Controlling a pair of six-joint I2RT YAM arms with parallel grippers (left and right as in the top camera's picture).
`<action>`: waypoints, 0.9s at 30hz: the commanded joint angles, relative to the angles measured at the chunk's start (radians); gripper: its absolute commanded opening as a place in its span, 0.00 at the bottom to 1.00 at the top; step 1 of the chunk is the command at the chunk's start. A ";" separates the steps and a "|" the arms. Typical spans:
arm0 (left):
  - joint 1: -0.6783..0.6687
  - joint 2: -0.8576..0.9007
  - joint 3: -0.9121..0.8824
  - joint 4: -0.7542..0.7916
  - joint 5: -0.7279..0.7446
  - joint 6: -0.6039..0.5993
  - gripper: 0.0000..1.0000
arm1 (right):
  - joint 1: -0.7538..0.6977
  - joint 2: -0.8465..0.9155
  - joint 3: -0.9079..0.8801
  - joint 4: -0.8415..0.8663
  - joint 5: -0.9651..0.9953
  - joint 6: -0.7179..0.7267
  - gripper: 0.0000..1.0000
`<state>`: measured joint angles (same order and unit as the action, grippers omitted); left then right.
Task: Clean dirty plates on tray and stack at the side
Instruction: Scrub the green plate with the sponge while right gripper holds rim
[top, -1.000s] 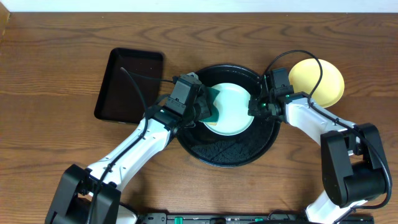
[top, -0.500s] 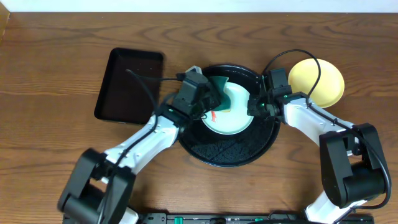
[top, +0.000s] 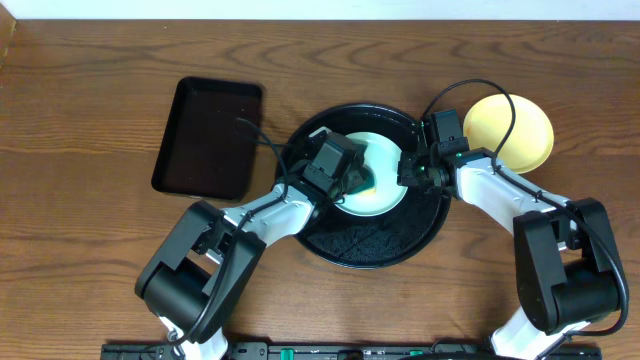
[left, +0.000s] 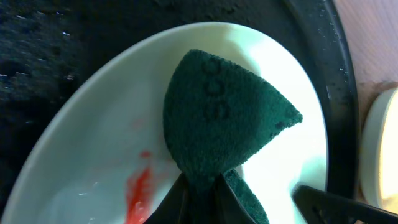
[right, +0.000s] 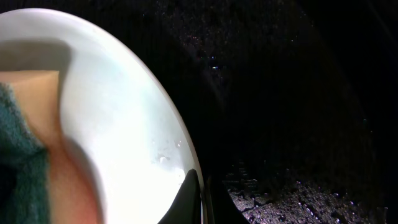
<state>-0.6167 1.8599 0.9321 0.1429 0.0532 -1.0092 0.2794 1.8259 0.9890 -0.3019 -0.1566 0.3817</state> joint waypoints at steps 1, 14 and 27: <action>0.002 0.028 -0.002 -0.077 -0.188 0.065 0.08 | 0.020 0.009 0.018 -0.005 0.037 -0.009 0.01; 0.003 -0.138 0.010 -0.228 -0.561 0.276 0.08 | 0.020 0.009 0.018 -0.020 0.055 -0.009 0.01; 0.002 -0.208 0.010 -0.094 -0.135 0.190 0.08 | 0.020 0.009 0.018 -0.019 0.055 -0.009 0.01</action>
<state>-0.6155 1.6325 0.9520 0.0132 -0.2619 -0.7662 0.3027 1.8259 0.9958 -0.3168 -0.1482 0.3820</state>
